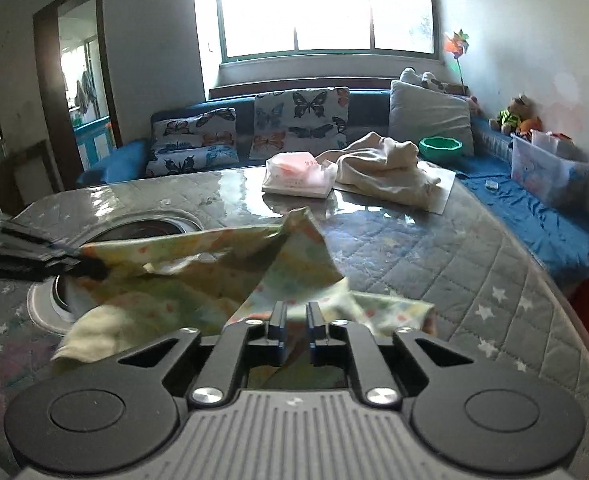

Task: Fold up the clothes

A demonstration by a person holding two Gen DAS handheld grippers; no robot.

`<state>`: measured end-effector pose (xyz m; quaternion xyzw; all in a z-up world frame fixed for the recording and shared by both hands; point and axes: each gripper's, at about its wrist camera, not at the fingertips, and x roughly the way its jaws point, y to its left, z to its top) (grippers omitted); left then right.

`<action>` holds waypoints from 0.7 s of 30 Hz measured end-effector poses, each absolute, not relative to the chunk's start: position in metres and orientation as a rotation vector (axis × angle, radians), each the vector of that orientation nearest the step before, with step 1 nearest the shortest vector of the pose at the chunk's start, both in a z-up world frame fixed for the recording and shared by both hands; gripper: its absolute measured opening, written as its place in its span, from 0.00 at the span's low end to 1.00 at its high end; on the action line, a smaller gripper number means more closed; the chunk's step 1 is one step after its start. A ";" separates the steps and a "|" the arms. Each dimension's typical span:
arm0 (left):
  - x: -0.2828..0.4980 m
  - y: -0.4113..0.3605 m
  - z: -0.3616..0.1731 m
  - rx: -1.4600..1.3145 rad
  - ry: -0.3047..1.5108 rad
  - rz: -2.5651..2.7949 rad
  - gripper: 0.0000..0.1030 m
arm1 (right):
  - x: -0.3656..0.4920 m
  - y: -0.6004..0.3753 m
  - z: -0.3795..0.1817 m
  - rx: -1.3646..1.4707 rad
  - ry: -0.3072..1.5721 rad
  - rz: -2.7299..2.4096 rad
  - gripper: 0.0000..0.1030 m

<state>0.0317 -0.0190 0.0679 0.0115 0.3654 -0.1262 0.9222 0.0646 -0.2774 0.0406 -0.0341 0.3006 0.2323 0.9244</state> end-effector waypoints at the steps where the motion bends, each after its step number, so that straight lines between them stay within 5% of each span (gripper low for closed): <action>1: 0.025 -0.015 0.068 0.016 0.751 -0.258 0.08 | 0.068 -0.273 0.040 -0.073 0.617 0.485 0.30; 2: 0.018 -0.010 0.069 0.009 0.751 -0.257 0.08 | 0.072 -0.269 0.039 -0.077 0.616 0.493 0.43; 8: -0.020 0.015 0.063 -0.031 0.794 -0.243 0.08 | 0.099 -0.239 0.027 -0.078 0.639 0.568 0.54; 16: -0.033 0.027 0.056 -0.030 0.823 -0.216 0.17 | 0.133 -0.192 -0.008 -0.107 0.714 0.630 0.55; 19: -0.029 0.022 0.058 -0.006 0.814 -0.217 0.37 | 0.139 -0.188 -0.016 -0.097 0.744 0.636 0.38; 21: -0.025 0.018 0.060 0.004 0.800 -0.224 0.50 | 0.136 -0.192 -0.015 -0.091 0.738 0.632 0.16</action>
